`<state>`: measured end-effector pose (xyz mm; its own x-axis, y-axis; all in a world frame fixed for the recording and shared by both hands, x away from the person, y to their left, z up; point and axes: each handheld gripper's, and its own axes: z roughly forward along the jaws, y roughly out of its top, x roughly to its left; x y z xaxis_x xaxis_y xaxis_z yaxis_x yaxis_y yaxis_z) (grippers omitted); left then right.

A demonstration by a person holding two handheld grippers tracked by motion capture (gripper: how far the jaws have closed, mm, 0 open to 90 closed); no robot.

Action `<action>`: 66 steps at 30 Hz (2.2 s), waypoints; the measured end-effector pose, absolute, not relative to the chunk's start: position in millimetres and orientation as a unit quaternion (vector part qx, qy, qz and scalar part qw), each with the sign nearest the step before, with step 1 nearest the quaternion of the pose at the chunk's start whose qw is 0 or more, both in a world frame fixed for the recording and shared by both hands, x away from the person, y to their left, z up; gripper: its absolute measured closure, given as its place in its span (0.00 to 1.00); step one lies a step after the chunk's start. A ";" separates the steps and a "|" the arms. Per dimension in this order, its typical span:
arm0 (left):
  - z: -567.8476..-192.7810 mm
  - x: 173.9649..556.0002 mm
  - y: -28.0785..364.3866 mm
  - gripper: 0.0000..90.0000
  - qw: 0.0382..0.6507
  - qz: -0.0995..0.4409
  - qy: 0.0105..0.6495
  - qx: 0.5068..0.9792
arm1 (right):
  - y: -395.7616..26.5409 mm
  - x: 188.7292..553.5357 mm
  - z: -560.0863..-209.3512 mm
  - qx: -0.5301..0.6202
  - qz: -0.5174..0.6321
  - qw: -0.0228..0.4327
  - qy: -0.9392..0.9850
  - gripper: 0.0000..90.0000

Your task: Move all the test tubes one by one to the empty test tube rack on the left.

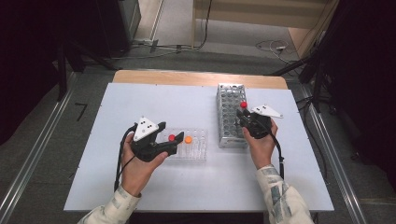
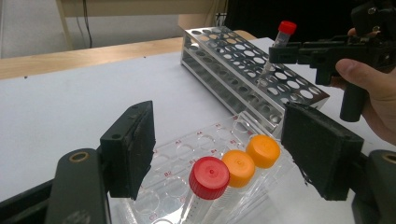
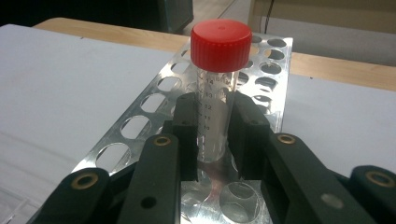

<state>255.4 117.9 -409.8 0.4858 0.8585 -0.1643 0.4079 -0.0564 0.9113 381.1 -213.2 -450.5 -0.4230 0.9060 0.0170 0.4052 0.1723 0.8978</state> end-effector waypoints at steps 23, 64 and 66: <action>-406.8 252.3 116.9 0.30 0.520 0.220 0.453 0.690 | -221.7 345.5 -402.3 0.414 0.509 0.281 0.700 0.79; -401.1 229.9 74.9 0.42 0.559 0.164 0.361 0.728 | -169.4 253.8 -439.4 0.277 0.491 0.164 0.809 0.79; -402.1 228.3 70.4 0.45 0.557 0.159 0.353 0.735 | -164.1 252.1 -440.8 0.272 0.493 0.160 0.811 0.79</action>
